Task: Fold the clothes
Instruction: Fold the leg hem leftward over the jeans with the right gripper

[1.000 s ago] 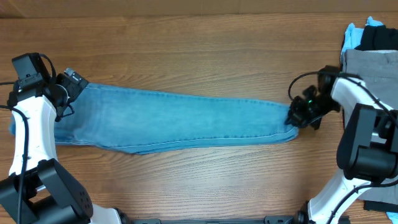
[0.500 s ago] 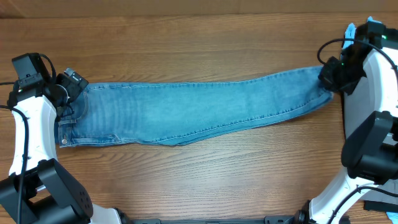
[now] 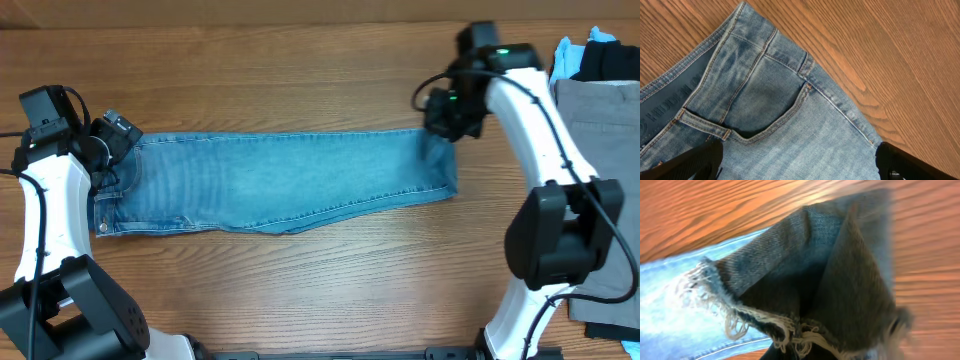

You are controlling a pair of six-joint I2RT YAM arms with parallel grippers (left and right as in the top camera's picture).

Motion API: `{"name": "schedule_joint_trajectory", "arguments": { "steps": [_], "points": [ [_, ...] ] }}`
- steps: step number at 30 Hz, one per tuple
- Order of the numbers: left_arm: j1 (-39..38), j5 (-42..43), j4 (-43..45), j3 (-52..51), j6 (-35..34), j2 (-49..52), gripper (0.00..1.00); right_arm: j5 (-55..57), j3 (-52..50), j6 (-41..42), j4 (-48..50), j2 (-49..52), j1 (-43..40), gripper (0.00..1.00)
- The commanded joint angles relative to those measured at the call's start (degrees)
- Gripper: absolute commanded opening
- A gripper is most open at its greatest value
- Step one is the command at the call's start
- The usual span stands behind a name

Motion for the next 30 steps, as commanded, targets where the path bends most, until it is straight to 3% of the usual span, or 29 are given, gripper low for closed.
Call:
{"name": "schedule_joint_trajectory", "arguments": {
  "steps": [1,20,24,27,30],
  "points": [
    [0.02,0.22,-0.17,0.46,0.68,0.28,1.0,-0.42,-2.19,2.4,1.2,-0.15,3.28,0.08],
    [0.02,0.22,-0.17,0.46,0.68,0.28,1.0,-3.56,-10.88,10.51,10.45,-0.15,14.43,0.08],
    [0.02,0.22,-0.39,0.46,0.68,0.28,1.0,-4.74,-12.79,12.07,14.05,-0.15,16.09,0.29],
    [0.02,0.22,-0.39,0.46,0.68,0.28,1.0,-4.7,-14.1,12.22,17.94,-0.15,17.18,0.62],
    [0.02,0.22,-0.46,0.46,0.68,0.28,1.0,-3.52,-14.1,12.2,20.13,-0.17,17.31,0.67]
  ]
}}
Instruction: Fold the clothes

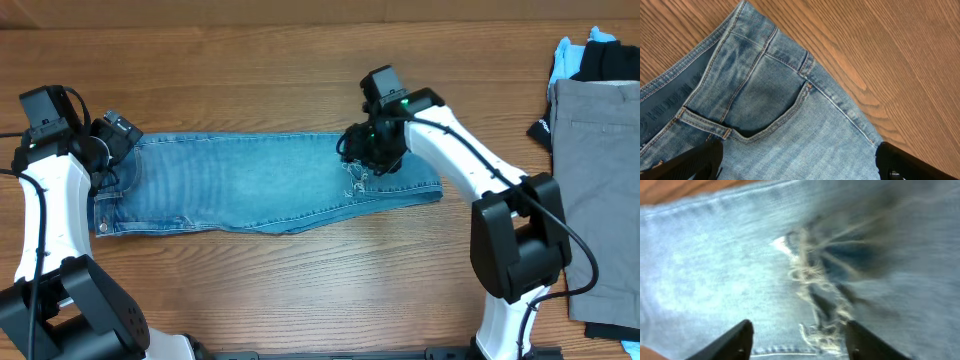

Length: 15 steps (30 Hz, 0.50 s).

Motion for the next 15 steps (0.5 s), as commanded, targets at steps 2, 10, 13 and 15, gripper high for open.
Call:
{"name": "schedule_joint_trajectory", "arguments": {
  "steps": [2,10,13,15],
  "points": [
    [0.02,0.22,-0.52,0.46,0.68,0.31,1.0,2.78,0.17,0.63,1.29,-0.2,-0.28,0.7],
    [0.02,0.17,-0.87,0.46,0.7,0.28,1.0,13.73,8.31,-2.71,-12.39,-0.55,-11.52,0.8],
    [0.02,0.22,-0.79,0.46,0.68,0.28,1.0,10.86,8.31,-9.86,-12.87,-0.5,-16.57,0.92],
    [0.02,0.2,-0.79,0.46,0.68,0.28,1.0,7.76,7.93,-14.88,-13.2,-0.17,-19.74,0.97]
  ]
}}
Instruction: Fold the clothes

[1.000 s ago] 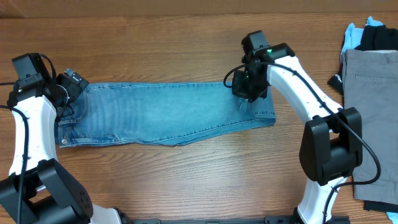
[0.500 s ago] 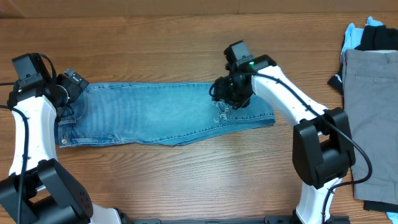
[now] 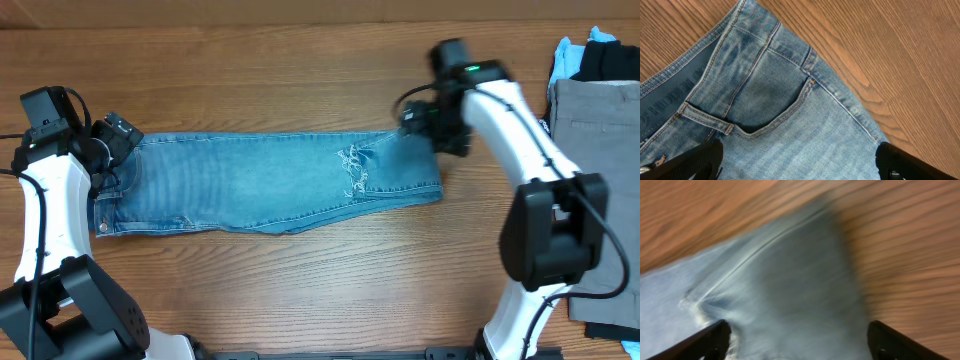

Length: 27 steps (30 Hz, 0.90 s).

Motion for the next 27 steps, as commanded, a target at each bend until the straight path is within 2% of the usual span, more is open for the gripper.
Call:
{"name": "schedule_joint_trajectory", "arguments": {
  "steps": [1,8,15,21,23,26,27],
  "points": [
    [0.02,0.22,0.22,0.46,0.68,0.28,1.0,-3.65,0.2,-10.82,-0.66,-0.07,-5.16,0.98],
    [0.02,0.2,0.35,0.46,0.68,0.28,1.0,-21.22,-7.1,-20.94,4.26,-0.07,-12.72,1.0],
    [0.02,0.22,0.44,0.46,0.68,0.28,1.0,-30.86,-20.06,-21.49,14.99,0.0,-12.96,1.0],
    [0.02,0.22,0.44,0.46,0.66,0.28,1.0,-33.7,-23.91,-21.42,17.46,0.02,-12.96,0.99],
    [0.02,0.22,0.42,0.46,0.66,0.28,1.0,-33.7,-24.17,-21.4,17.22,0.02,-12.96,0.91],
    [0.02,0.24,0.42,0.46,0.66,0.28,1.0,-33.66,-24.17,-18.29,18.32,0.02,-12.76,0.56],
    [0.02,0.22,0.42,0.46,0.66,0.28,1.0,-33.66,-24.17,-16.94,19.06,0.02,-12.52,0.5]
  ]
}}
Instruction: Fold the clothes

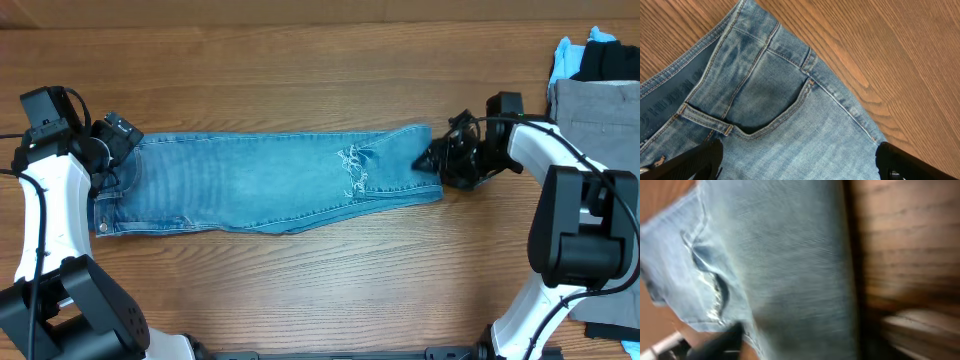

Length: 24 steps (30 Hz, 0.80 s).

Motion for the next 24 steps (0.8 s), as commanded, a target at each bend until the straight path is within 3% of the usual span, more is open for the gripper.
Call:
{"name": "schedule_joint_trajectory", "arguments": {
  "steps": [1,7,14,24],
  "points": [
    [0.02,0.22,0.22,0.46,0.68,0.28,1.0,-0.74,-0.61,3.98,1.88,0.31,0.81,0.43],
    [0.02,0.22,0.17,0.46,0.68,0.28,1.0,5.66,-0.52,11.06,3.78,0.31,2.19,0.04],
    [0.02,0.2,0.2,0.46,0.68,0.31,1.0,17.73,0.94,17.51,1.88,-1.29,0.79,0.04],
    [0.02,0.2,0.31,0.46,0.66,0.28,1.0,40.83,12.81,18.03,-12.0,-8.59,-1.84,0.04]
  ]
}}
